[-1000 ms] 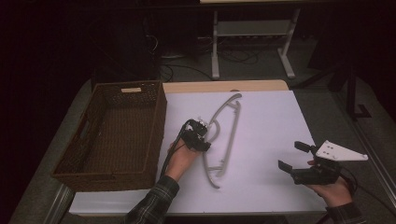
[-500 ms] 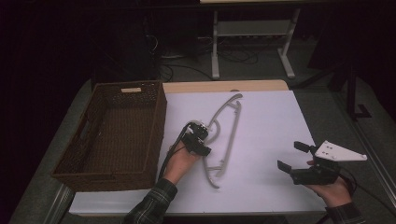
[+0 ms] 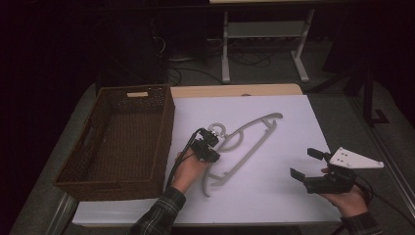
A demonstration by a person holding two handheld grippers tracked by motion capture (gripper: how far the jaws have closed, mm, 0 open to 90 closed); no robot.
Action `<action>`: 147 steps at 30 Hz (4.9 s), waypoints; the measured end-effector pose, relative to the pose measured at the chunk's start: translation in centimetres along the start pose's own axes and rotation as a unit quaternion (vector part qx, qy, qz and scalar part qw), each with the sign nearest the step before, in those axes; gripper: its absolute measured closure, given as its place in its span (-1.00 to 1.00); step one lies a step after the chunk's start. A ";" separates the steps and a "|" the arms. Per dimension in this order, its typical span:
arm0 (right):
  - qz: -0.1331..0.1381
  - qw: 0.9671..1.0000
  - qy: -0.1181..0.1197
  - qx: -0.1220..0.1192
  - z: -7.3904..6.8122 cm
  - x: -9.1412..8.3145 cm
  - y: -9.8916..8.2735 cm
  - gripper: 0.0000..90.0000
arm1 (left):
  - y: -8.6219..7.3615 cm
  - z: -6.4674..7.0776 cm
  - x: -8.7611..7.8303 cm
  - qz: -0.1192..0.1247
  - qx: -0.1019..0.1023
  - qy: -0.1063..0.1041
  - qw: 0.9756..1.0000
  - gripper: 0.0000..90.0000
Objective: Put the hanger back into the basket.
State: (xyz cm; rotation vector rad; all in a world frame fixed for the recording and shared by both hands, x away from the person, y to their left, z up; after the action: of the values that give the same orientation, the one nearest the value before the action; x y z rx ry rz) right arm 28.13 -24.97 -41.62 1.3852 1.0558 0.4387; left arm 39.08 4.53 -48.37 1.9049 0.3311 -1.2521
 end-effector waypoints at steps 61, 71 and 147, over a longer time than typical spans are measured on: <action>0.009 1.000 -0.002 0.006 0.2 -0.3 0.0 -0.86 | 3.5 -0.1 -3.5 0.078 0.017 -0.045 0.996 0.85; 0.006 1.000 -0.002 0.006 0.2 -0.2 0.0 -0.86 | 2.4 -0.1 -3.1 0.084 -0.013 -0.082 0.993 0.86; -0.090 0.994 0.022 0.063 2.9 14.2 3.0 -0.24 | 1.7 3.9 -5.1 0.111 0.052 -0.130 0.984 0.86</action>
State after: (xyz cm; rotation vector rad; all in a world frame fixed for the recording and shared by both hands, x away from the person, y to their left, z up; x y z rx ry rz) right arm 38.55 -14.76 -44.10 1.3814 1.2504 0.2747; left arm 35.17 1.57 -43.82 1.7800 -0.0833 -1.3679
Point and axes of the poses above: each handheld gripper's, and its own axes: x roughly forward along the jaws, y roughly out of its top, z roughly to its right, the point moved 6 cm from there along x, roughly forward along the jaws, and after that the axes turned 13 degrees about y, right-handed, at the moved point
